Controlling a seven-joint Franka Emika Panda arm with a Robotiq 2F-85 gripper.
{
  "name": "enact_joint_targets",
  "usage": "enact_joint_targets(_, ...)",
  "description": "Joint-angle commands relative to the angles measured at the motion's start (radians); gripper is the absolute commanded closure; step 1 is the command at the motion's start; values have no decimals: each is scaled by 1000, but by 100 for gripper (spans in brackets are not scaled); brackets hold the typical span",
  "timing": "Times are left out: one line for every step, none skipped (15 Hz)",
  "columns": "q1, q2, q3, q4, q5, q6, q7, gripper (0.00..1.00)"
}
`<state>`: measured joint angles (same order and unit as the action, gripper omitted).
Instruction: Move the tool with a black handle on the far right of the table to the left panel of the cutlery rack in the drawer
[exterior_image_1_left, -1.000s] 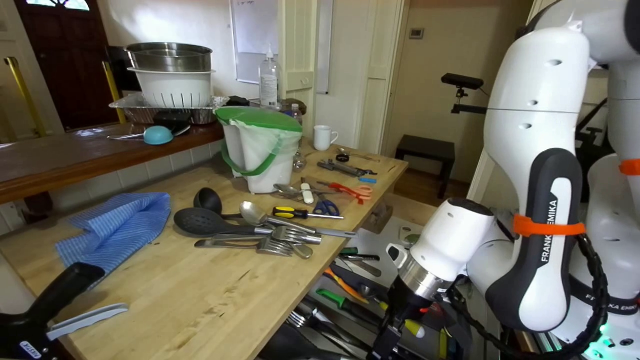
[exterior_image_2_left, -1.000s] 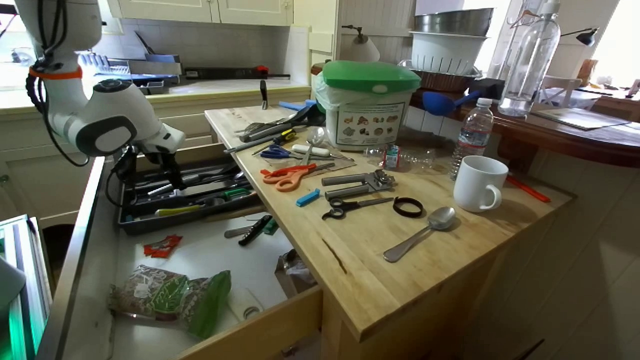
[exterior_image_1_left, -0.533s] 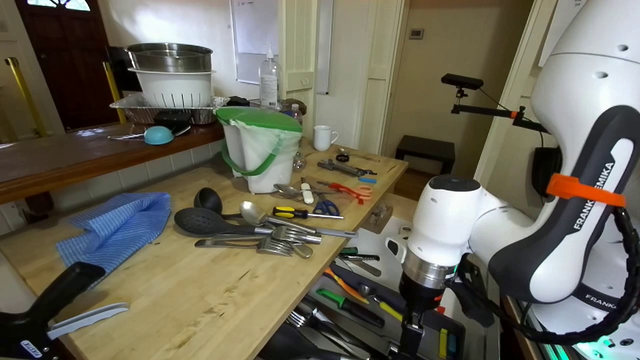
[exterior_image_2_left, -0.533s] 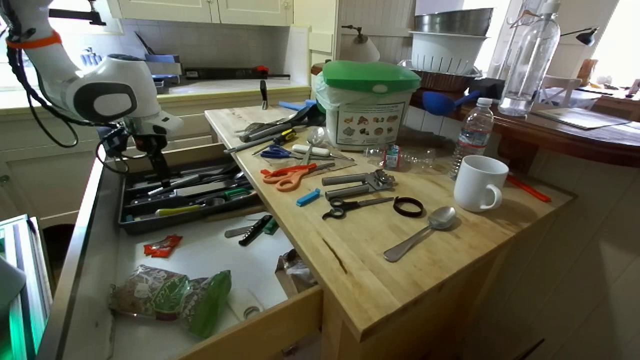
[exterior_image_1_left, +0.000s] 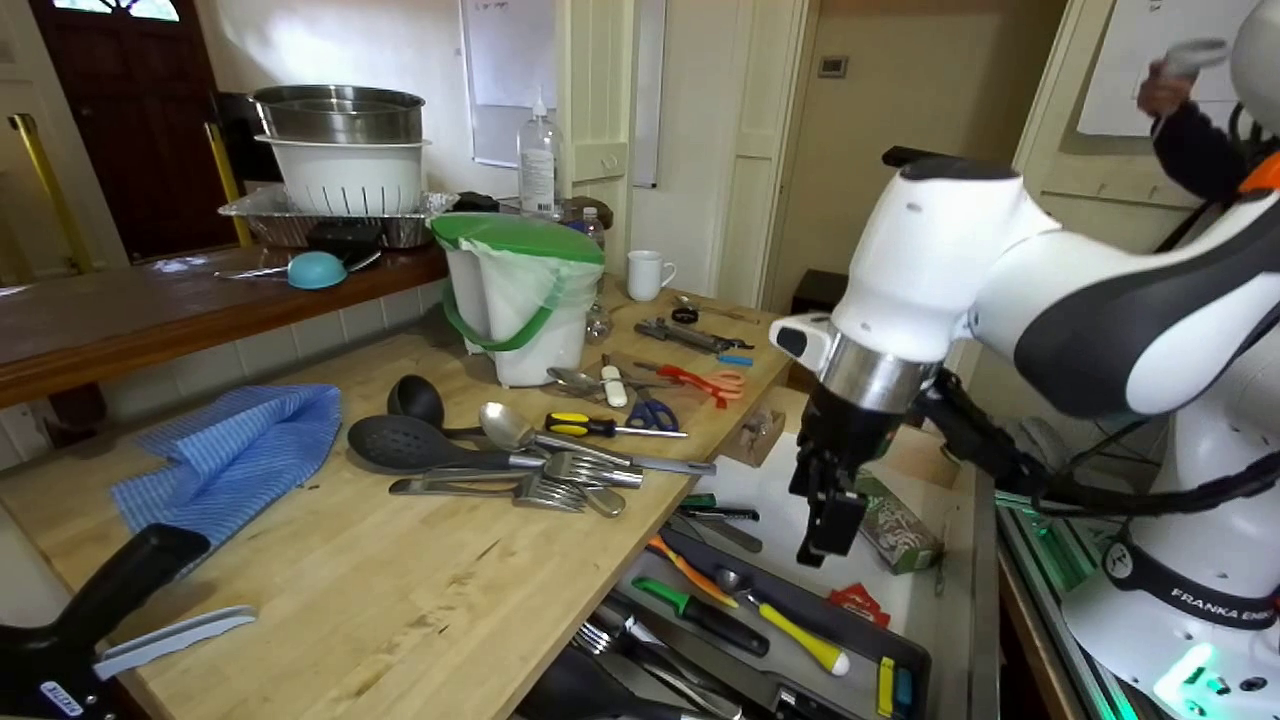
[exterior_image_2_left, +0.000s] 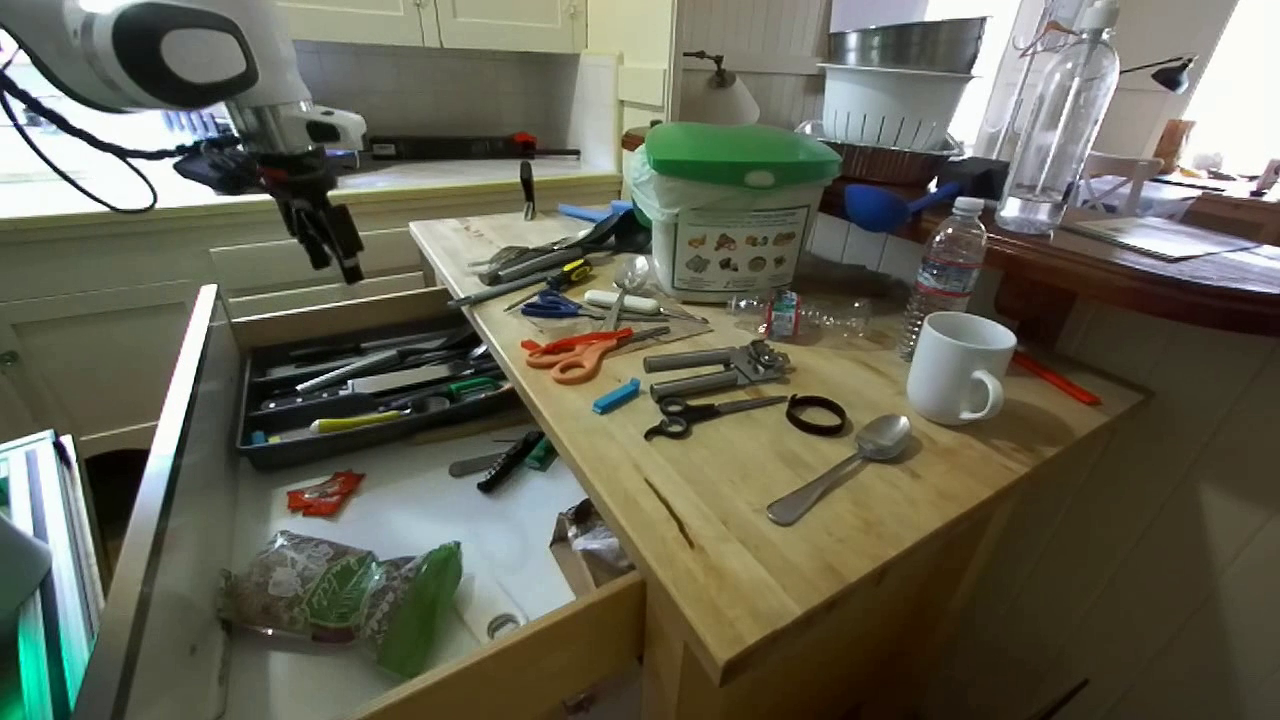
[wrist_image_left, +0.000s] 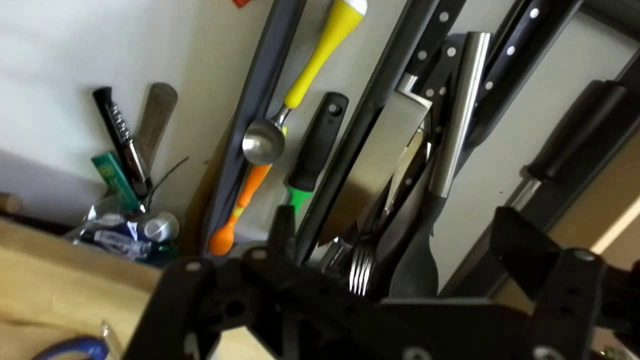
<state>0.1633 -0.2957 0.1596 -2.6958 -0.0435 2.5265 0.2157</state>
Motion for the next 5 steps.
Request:
enact_joint_targets(-10, -42, -3, 23, 24, -55, -56, 0)
enact_joint_targets(-10, -70, -15, 36, 34, -85, -86, 0)
enact_joint_targets(-9, -84, -20, 41, 37, -97, -100, 0)
enact_joint_targets(-9, -87, -21, 40, 38, -97, -105, 0)
enact_joint_targets(-8, -84, -21, 40, 38, -97, -106, 0)
